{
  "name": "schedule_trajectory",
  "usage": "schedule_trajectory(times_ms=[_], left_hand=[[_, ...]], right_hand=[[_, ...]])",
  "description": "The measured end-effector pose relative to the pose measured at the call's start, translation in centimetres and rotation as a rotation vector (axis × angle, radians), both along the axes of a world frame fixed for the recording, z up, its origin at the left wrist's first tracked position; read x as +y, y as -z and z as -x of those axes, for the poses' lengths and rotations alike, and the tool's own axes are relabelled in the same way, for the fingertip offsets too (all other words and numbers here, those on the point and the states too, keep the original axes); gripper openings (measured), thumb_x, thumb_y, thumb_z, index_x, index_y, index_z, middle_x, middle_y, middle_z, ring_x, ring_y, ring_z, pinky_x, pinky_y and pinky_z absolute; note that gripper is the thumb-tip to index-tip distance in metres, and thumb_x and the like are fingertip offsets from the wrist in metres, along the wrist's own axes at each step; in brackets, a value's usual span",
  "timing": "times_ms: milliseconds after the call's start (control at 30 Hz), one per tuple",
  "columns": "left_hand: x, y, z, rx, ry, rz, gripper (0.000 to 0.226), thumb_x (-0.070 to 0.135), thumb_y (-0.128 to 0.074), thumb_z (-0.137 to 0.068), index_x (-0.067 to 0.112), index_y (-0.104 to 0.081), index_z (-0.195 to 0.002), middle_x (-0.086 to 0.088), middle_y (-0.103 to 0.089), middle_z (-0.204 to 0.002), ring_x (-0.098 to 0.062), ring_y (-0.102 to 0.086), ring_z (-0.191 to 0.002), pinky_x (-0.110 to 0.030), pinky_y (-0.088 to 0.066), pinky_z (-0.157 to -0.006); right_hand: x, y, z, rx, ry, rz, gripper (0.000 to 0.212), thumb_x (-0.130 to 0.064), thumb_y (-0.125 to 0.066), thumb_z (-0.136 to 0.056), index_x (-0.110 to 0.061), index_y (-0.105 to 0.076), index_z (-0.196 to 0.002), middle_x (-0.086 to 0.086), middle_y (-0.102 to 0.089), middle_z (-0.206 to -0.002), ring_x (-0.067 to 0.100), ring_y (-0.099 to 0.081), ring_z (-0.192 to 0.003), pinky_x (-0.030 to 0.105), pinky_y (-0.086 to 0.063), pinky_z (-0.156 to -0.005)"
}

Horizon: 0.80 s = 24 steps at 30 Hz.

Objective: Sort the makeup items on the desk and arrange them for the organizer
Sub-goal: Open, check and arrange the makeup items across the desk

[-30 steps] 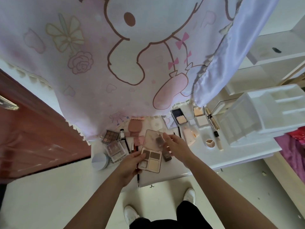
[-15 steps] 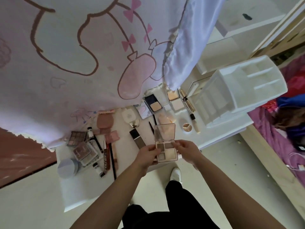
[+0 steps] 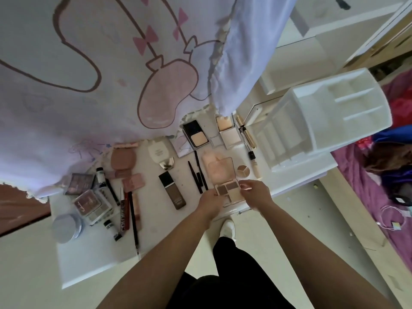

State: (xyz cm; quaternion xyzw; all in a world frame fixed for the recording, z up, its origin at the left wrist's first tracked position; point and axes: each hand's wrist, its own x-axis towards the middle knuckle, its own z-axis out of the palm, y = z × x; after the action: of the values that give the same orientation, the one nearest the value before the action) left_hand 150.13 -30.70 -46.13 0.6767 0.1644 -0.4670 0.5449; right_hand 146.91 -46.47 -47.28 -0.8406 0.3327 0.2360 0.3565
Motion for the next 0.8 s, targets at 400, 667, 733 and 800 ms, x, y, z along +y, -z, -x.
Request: schedule_trajectory(times_ms=[400,667,733,800], left_hand=[[5.5,-0.5,-0.5,-0.226,0.131,-0.102,0.021,0.019,-0.050,-0.100,0.019,-0.063,-0.116,-0.003,-0.063,-0.111,-0.019,-0.059,-0.102,-0.035,-0.050,-0.089],[20.0,0.3,0.0,-0.703,0.469,-0.565,0.033,0.024,-0.049,-0.098,0.019,-0.056,-0.130,-0.002,-0.047,-0.132,-0.022,-0.047,-0.125,-0.033,-0.040,-0.102],[23.2,0.6,0.6,-0.732,0.493,-0.645,0.030,0.027,-0.046,-0.098,0.022,-0.058,-0.126,-0.003,-0.048,-0.127,-0.023,-0.048,-0.120,-0.036,-0.044,-0.096],[25.8,0.7,1.5,-0.751,0.614,-0.715,0.033,0.027,-0.044,-0.098,0.023,-0.054,-0.129,-0.005,-0.047,-0.128,-0.026,-0.046,-0.120,-0.038,-0.044,-0.095]], right_hand=[[2.3,-0.3,0.2,-0.091,0.091,0.122,0.025,-0.014,-0.056,-0.093,-0.020,-0.069,-0.113,0.003,-0.070,-0.116,0.022,-0.064,-0.107,0.024,-0.041,-0.085],[12.4,-1.9,-2.2,-0.212,0.033,0.055,0.024,-0.021,-0.059,-0.090,-0.021,-0.066,-0.114,0.002,-0.070,-0.108,0.024,-0.063,-0.097,0.033,-0.049,-0.082],[15.7,-1.7,-2.3,-0.196,-0.020,-0.012,0.025,-0.022,-0.061,-0.090,-0.020,-0.065,-0.115,0.000,-0.069,-0.107,0.019,-0.062,-0.095,0.030,-0.045,-0.080],[18.4,-1.2,-2.2,-0.147,-0.093,-0.047,0.026,-0.023,-0.061,-0.090,-0.019,-0.064,-0.116,0.001,-0.069,-0.109,0.020,-0.062,-0.099,0.030,-0.046,-0.083]])
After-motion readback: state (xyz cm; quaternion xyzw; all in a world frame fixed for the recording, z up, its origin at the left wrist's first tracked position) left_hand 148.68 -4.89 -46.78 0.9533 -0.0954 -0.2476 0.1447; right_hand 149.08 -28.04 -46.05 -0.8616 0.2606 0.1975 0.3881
